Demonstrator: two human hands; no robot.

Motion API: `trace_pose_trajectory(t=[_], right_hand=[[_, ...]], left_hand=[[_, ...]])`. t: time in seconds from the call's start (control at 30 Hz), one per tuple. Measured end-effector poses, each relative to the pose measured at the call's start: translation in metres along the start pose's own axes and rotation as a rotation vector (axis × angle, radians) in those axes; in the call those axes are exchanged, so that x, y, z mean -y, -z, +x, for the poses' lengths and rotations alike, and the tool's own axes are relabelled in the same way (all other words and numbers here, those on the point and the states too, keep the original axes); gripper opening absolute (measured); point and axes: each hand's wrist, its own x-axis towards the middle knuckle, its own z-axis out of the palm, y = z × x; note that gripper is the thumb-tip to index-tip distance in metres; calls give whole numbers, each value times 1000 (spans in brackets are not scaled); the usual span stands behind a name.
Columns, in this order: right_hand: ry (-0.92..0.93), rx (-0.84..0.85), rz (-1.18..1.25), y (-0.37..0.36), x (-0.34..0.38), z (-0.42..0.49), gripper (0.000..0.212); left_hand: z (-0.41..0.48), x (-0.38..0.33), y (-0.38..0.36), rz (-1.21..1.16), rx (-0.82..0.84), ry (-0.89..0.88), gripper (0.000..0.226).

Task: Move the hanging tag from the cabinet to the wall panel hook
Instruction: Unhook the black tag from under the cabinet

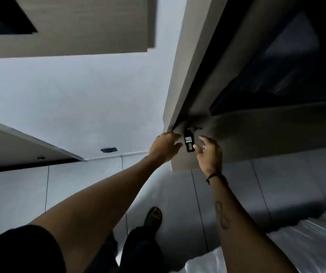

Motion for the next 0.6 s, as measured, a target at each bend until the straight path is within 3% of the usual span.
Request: trace_pose_trajectory(t=[0.1,0.23,0.4,0.6], right_hand=[[-67,23,93,-10,-3,30,41],[-145,111,138,-29,-6,57,36],[-176,65,174,-49,-17,72,32],[-374,84,498,-61,-20,80,26]], left_hand=[[25,-4,-12,-76,-13,66,24],[44,-2,-35,-131,-31,164,28],[57,1,-57,-156,-73,182,31],[59,5,-66,-209,-84,239,26]])
